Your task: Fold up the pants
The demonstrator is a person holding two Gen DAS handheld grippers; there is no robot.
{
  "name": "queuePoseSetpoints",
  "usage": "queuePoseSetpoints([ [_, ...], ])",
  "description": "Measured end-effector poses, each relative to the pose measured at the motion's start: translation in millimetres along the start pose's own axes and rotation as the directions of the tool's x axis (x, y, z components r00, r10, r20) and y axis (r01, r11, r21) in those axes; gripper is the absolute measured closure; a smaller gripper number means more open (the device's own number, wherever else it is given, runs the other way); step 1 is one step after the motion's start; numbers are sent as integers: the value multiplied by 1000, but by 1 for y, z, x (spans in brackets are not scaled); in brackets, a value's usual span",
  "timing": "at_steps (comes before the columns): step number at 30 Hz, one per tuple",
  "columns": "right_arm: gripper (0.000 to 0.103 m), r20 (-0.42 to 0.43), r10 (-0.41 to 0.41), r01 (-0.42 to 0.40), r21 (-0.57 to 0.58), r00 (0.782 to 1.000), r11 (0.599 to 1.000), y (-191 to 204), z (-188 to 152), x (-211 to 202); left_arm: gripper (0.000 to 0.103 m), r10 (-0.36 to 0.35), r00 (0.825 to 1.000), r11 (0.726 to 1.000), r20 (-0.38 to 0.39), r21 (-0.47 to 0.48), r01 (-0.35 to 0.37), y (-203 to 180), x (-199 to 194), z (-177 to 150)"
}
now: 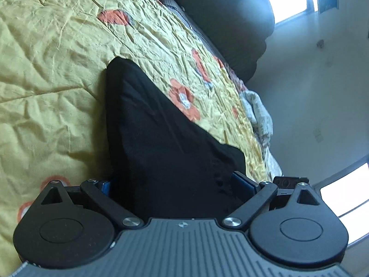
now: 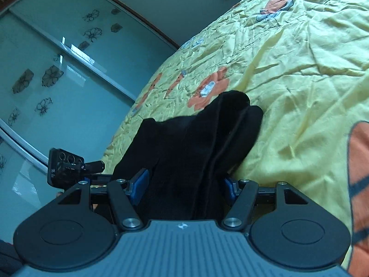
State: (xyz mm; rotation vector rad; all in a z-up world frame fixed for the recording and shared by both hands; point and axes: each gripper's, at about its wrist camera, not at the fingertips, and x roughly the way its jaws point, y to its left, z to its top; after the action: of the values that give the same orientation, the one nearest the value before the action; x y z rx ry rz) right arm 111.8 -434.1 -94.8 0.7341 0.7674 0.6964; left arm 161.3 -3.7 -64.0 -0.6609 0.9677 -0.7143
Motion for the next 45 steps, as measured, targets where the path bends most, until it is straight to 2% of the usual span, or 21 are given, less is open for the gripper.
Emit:
queuePoseSetpoints([
  [3,42,-10,-12,12,-21,1000,1000,6,5,13,10,17,1000,1000,23,16,-17,-5,9,3],
  [4,53,-12,-24,24,-24,1000,999,8,5,16,11,33,999,999,25,28,-34,-8,11,4],
  [6,68,-15,-69,69,-44,997,997,12,3,20,26,80,996,994,26,75,-81,-16,15,2],
  [7,70,-9,-76,76,-34,997,997,12,1,20,32,104,994,990,30,89,-106,-17,16,2],
  [9,72,10,-92,92,-30,996,995,16,-3,18,61,161,986,981,40,100,-165,-17,15,2],
  [10,73,17,-104,105,-36,994,994,19,-5,18,64,174,984,979,45,97,-177,-16,14,2],
  [11,73,23,-116,117,-45,993,992,23,-6,18,75,174,983,980,52,89,-178,-14,12,2],
  [12,74,29,-129,130,-61,991,990,28,-7,18,80,168,984,982,62,83,-172,-13,9,2],
  [14,75,41,-148,152,-110,988,982,41,-6,19,83,161,983,981,93,94,-169,-15,3,0],
  [19,75,78,-136,152,-270,988,951,81,7,23,84,198,966,950,169,210,-231,-43,-16,4],
  [23,76,99,-133,160,-364,986,917,103,30,45,84,230,939,920,254,256,-295,-54,-33,33],
  [27,76,121,-138,174,-369,983,913,109,60,78,84,268,911,902,315,250,-352,-45,-37,71],
  [33,76,117,-166,196,-329,979,924,93,93,134,84,338,883,887,327,204,-415,-10,-24,105],
  [35,75,91,-204,222,-303,975,927,84,96,152,84,364,880,885,305,180,-429,2,-20,107],
  [37,67,63,-273,279,-305,960,911,78,94,165,84,380,877,884,295,164,-439,12,-16,107],
  [38,64,60,-310,313,-308,949,898,76,92,168,80,381,878,886,289,156,-436,17,-15,106],
  [39,57,58,-323,325,-305,945,895,74,91,168,70,385,880,889,278,145,-435,21,-15,106],
  [40,49,60,-327,330,-295,943,897,72,90,165,65,392,881,891,264,130,-436,24,-15,106],
  [42,43,71,-337,343,-273,939,899,68,87,155,51,425,869,882,254,98,-460,28,-17,105],
  [45,41,101,-359,373,-249,928,894,63,78,131,44,451,847,867,282,85,-490,27,-29,97],
])
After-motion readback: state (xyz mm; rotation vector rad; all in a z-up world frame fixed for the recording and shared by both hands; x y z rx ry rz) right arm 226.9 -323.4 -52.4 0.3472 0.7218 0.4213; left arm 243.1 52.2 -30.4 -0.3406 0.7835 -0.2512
